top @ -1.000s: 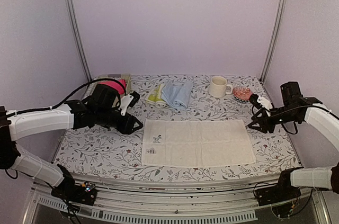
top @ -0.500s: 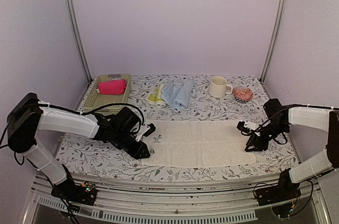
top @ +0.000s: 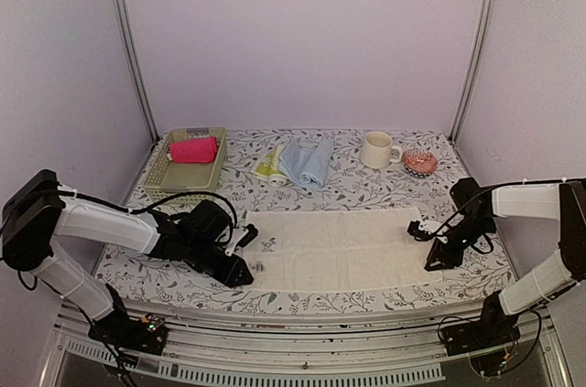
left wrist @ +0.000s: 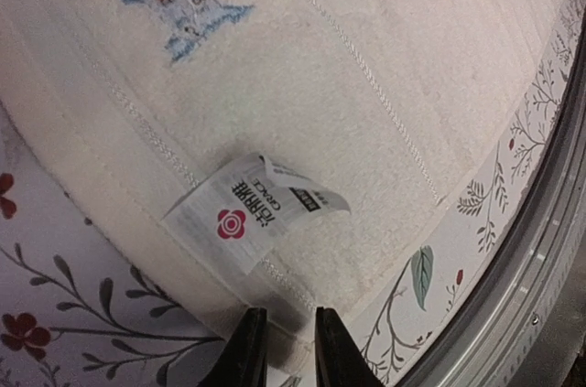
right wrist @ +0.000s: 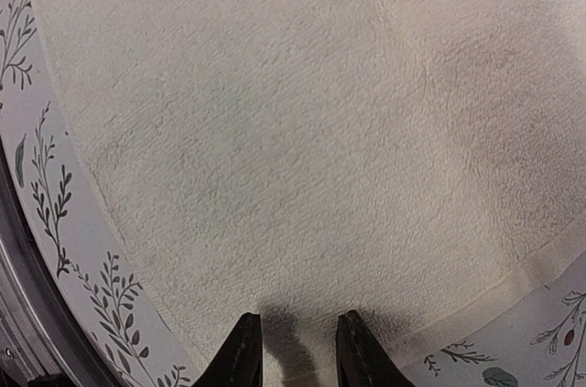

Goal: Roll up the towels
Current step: Move the towel to the center of the board, then pick up the towel from the center of the board, then fold the towel at the center of the board.

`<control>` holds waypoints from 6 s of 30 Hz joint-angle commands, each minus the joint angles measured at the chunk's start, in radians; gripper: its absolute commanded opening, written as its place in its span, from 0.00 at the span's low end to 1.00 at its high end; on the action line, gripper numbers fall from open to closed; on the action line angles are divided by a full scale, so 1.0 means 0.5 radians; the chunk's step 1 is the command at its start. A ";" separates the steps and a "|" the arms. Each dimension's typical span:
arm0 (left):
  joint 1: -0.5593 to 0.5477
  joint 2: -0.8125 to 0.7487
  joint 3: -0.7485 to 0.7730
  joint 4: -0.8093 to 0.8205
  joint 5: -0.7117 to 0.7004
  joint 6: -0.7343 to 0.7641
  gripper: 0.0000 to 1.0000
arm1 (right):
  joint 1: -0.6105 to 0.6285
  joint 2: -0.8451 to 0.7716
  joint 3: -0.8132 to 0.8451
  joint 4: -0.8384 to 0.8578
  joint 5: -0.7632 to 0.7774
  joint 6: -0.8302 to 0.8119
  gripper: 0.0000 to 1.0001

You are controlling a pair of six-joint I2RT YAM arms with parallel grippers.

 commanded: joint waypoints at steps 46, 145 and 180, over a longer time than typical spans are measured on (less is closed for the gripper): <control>0.607 0.374 0.599 0.095 -0.410 -0.037 0.39 | -0.190 1.254 1.392 0.015 -0.164 0.984 0.40; 0.646 0.788 1.028 -0.016 -0.469 0.065 0.00 | -0.041 1.045 1.271 0.254 0.249 0.956 0.03; 0.626 0.351 0.798 0.031 -0.005 0.227 0.00 | -0.186 0.584 1.078 0.205 -0.062 0.804 0.03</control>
